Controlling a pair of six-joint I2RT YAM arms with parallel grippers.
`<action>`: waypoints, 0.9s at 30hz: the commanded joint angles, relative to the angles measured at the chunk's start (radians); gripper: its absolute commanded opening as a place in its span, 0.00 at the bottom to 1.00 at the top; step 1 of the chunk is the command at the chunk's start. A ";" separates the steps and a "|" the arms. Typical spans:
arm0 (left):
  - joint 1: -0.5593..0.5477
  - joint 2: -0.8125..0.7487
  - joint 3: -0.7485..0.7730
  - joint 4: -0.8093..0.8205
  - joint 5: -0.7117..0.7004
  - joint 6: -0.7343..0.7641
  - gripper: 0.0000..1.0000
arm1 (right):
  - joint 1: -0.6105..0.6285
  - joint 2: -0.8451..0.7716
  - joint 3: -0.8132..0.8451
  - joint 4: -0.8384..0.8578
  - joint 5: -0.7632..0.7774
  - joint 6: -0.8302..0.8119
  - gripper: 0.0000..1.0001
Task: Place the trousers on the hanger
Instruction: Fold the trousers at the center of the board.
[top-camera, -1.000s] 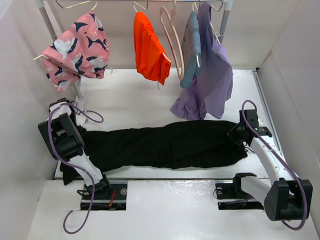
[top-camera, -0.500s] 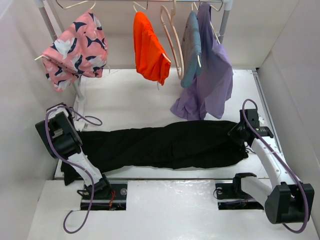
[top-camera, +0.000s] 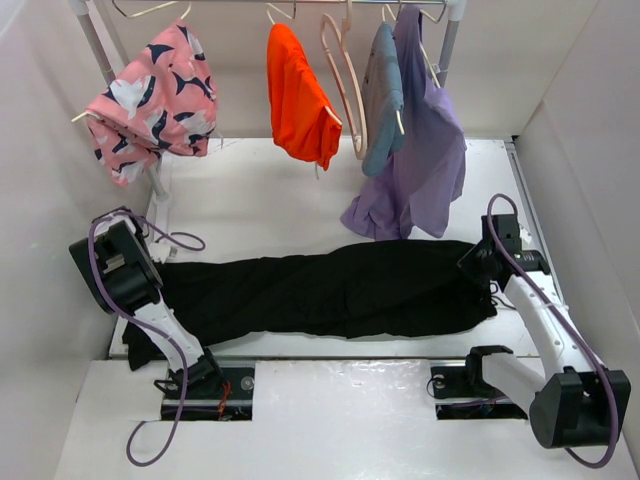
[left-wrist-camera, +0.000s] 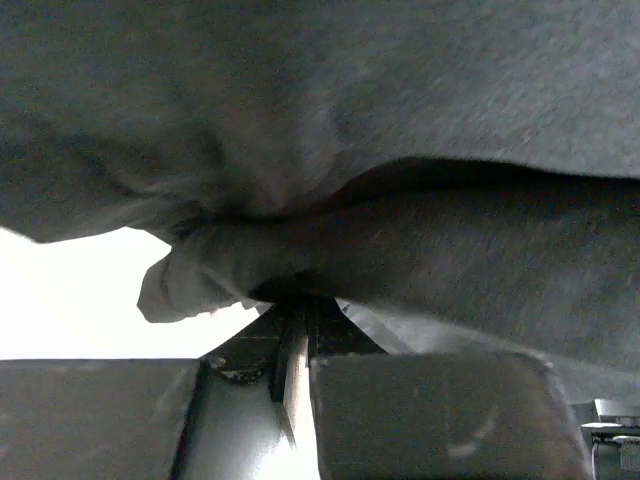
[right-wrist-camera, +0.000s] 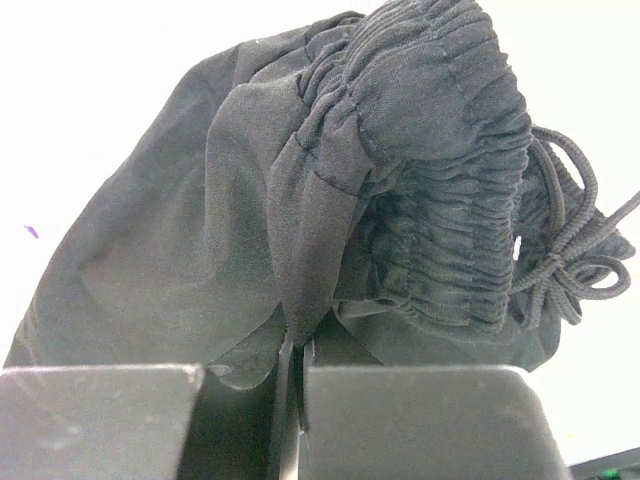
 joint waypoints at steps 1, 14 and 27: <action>0.009 -0.043 0.066 -0.054 -0.006 -0.010 0.00 | 0.008 -0.026 0.078 -0.031 0.044 -0.019 0.00; 0.009 -0.020 0.322 -0.137 -0.031 -0.011 0.00 | 0.008 -0.251 0.101 -0.276 0.113 0.151 0.00; -0.032 0.070 0.307 -0.046 -0.115 -0.050 0.26 | 0.027 -0.231 0.110 -0.395 0.175 0.181 0.53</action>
